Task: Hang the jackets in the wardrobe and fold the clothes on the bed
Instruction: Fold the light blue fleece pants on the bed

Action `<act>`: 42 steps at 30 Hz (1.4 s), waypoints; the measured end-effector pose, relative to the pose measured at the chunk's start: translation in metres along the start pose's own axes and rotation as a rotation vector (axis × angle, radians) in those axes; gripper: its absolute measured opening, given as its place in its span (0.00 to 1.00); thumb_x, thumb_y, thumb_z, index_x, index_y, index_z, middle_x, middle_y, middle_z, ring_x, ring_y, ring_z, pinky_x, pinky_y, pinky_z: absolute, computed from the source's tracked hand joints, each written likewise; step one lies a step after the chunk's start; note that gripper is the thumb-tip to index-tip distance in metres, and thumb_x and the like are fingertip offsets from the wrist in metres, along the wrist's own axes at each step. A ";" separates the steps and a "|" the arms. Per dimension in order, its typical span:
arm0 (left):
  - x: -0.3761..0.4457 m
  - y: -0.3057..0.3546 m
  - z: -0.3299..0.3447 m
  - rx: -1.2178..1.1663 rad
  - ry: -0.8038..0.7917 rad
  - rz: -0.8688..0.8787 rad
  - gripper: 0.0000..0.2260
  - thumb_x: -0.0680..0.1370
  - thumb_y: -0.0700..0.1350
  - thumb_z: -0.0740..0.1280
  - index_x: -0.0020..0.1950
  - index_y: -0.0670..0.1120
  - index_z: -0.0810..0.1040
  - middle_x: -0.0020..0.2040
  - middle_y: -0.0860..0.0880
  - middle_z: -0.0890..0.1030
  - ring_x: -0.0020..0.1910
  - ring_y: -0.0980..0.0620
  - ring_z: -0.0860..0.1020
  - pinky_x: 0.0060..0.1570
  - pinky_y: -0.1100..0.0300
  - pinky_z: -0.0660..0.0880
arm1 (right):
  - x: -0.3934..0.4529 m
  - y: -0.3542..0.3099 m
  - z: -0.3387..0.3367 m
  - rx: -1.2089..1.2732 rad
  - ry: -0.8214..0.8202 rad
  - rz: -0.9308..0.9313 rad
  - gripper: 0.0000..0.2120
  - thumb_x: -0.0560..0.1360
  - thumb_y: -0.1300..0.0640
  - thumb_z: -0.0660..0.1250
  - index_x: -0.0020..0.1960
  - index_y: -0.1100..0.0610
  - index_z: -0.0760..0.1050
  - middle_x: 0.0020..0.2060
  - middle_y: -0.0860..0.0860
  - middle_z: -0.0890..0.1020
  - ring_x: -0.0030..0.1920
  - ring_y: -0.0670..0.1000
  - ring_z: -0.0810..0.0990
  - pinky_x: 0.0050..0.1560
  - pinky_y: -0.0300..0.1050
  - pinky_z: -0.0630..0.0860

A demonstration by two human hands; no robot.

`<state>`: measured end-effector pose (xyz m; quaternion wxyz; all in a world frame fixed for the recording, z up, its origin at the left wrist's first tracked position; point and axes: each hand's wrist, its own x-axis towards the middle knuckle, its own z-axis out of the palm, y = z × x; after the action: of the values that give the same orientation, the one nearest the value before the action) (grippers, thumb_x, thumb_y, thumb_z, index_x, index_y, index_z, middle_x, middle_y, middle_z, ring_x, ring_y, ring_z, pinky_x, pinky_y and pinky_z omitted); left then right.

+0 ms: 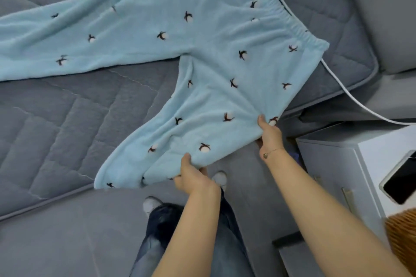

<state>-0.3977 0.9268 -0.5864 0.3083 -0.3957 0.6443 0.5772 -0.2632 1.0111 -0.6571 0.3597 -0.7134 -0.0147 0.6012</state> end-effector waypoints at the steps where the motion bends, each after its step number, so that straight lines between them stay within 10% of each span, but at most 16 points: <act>1: -0.006 0.003 0.004 -0.014 -0.007 0.059 0.22 0.76 0.38 0.72 0.68 0.48 0.74 0.61 0.49 0.80 0.56 0.49 0.81 0.57 0.51 0.79 | -0.004 -0.004 0.001 0.035 -0.031 0.022 0.13 0.78 0.55 0.69 0.60 0.58 0.75 0.53 0.53 0.81 0.48 0.49 0.80 0.41 0.39 0.79; 6: -0.018 0.039 0.042 -0.086 -0.086 0.349 0.29 0.73 0.39 0.74 0.72 0.48 0.69 0.64 0.48 0.79 0.58 0.50 0.81 0.58 0.50 0.79 | -0.009 -0.045 0.034 0.263 -0.206 0.100 0.15 0.79 0.60 0.65 0.66 0.60 0.74 0.57 0.56 0.81 0.52 0.54 0.81 0.58 0.52 0.77; 24: 0.040 0.235 0.292 -0.042 -0.285 0.434 0.38 0.73 0.38 0.73 0.77 0.47 0.57 0.63 0.48 0.77 0.49 0.54 0.82 0.42 0.60 0.82 | 0.050 -0.236 0.237 0.244 -0.021 -0.342 0.23 0.73 0.65 0.69 0.67 0.61 0.69 0.53 0.58 0.81 0.44 0.52 0.82 0.36 0.44 0.81; 27: 0.063 0.242 0.339 0.028 -0.340 0.349 0.32 0.75 0.33 0.69 0.76 0.42 0.59 0.59 0.46 0.78 0.37 0.58 0.79 0.31 0.66 0.77 | 0.077 -0.250 0.263 0.027 -0.167 -0.302 0.22 0.77 0.64 0.65 0.70 0.59 0.67 0.54 0.56 0.80 0.45 0.53 0.83 0.39 0.45 0.82; 31: 0.095 0.231 0.361 0.561 -0.397 0.357 0.24 0.77 0.37 0.69 0.71 0.39 0.67 0.57 0.43 0.77 0.42 0.52 0.76 0.43 0.60 0.74 | 0.108 -0.253 0.277 -0.444 -0.365 -0.145 0.19 0.80 0.64 0.63 0.70 0.58 0.68 0.60 0.55 0.78 0.56 0.52 0.79 0.50 0.46 0.78; 38: 0.071 0.197 0.397 1.205 -0.598 1.098 0.11 0.76 0.40 0.67 0.57 0.46 0.80 0.51 0.51 0.81 0.47 0.53 0.77 0.50 0.57 0.74 | 0.150 -0.299 0.273 -1.197 -0.170 -1.211 0.13 0.73 0.69 0.62 0.55 0.63 0.79 0.54 0.59 0.80 0.54 0.59 0.76 0.56 0.42 0.69; 42: 0.065 0.176 0.463 1.740 -0.785 1.317 0.22 0.76 0.55 0.70 0.68 0.55 0.73 0.66 0.53 0.74 0.69 0.50 0.68 0.71 0.49 0.54 | 0.185 -0.335 0.294 -1.635 -0.259 -1.141 0.19 0.75 0.59 0.67 0.65 0.59 0.75 0.60 0.58 0.77 0.62 0.61 0.72 0.63 0.50 0.64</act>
<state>-0.6103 1.3773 -0.6201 0.2947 0.5684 0.7649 0.0709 -0.3289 1.4889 -0.6411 -0.0104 -0.5567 -0.8017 0.2174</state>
